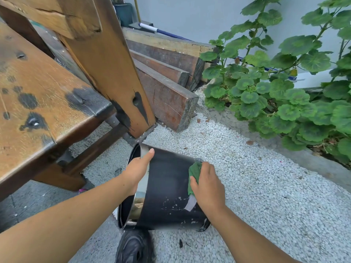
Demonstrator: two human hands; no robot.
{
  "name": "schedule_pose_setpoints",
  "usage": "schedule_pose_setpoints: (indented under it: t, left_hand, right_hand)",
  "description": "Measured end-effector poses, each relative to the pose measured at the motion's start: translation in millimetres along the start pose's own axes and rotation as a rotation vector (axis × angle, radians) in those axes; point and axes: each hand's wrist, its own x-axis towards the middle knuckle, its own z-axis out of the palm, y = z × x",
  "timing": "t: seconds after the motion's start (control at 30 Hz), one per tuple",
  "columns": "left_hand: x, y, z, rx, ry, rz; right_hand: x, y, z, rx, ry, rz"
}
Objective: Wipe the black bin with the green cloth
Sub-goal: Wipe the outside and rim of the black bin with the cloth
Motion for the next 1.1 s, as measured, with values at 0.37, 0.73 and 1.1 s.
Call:
schedule_pose_setpoints:
  t: [0.37, 0.73, 1.1]
  left_hand:
    - [-30, -32, -53, -0.234, -0.655, -0.151]
    - [-48, -2, -9, 0.018, -0.163, 0.126]
    - [-34, 18, 39, -0.072, 0.095, 0.139]
  right_hand:
    - [6, 14, 8, -0.093, -0.008, 0.059]
    - [8, -17, -27, 0.269, 0.136, 0.111]
    - [-35, -88, -52, 0.647, 0.013, 0.0]
